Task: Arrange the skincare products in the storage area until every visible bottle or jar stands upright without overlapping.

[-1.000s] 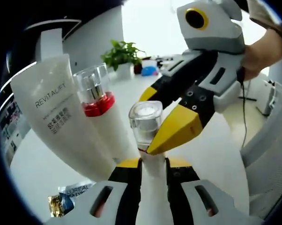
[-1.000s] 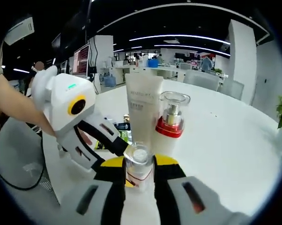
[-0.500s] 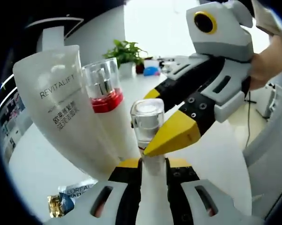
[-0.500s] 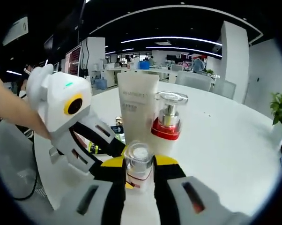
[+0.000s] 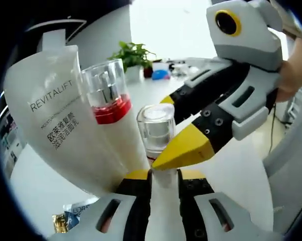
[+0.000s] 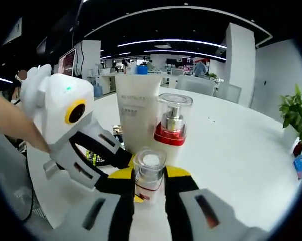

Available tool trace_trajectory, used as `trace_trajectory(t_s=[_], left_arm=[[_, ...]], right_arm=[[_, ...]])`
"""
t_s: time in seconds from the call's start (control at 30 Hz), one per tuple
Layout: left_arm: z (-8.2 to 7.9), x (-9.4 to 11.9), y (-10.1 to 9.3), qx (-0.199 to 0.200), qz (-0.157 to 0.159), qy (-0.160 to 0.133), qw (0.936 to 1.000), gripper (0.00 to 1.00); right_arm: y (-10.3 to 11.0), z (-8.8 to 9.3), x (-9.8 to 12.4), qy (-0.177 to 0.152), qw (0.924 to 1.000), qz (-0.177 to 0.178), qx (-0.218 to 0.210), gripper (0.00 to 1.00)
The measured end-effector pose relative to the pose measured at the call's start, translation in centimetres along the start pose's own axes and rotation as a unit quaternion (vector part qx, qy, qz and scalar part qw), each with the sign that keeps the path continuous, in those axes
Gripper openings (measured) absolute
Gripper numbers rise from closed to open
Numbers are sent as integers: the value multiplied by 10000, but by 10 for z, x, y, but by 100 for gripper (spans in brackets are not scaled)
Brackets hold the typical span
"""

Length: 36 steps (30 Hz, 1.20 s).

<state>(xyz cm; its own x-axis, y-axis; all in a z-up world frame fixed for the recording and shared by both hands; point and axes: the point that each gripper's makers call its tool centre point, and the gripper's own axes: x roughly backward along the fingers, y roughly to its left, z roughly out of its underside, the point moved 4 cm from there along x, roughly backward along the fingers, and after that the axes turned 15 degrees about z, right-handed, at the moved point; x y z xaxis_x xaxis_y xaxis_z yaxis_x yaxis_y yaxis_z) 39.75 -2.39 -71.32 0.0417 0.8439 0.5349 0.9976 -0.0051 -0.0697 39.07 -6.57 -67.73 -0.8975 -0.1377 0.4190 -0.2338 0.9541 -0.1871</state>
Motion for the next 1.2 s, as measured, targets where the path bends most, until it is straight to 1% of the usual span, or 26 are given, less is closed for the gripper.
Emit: trace_trajectory(t_s=[0.4, 0.57, 0.77, 0.9, 1.0, 1.07, 1.2], left_arm=[[-1, -2, 2, 0, 43, 62, 10000, 17], [0, -1, 1, 69, 42, 55, 10000, 19], [1, 2, -3, 109, 68, 129, 9998, 21], [3, 7, -6, 125, 55, 175, 9998, 24], [4, 12, -9, 150, 41, 190, 9997, 26], [6, 18, -13, 166, 5, 186, 9997, 28], [13, 30, -20, 338, -100, 178, 9992, 31]], right_arm=[[-1, 2, -2, 60, 10000, 65, -1, 22], [0, 5, -1, 151, 9999, 41, 2, 23], [0, 9, 4, 227, 9997, 42, -59, 25], [0, 8, 8, 251, 9996, 25, -86, 29], [2, 8, 12, 284, 9995, -14, -96, 34], [4, 5, 17, 225, 9997, -56, -70, 36], [8, 5, 23, 234, 9996, -105, -67, 41]])
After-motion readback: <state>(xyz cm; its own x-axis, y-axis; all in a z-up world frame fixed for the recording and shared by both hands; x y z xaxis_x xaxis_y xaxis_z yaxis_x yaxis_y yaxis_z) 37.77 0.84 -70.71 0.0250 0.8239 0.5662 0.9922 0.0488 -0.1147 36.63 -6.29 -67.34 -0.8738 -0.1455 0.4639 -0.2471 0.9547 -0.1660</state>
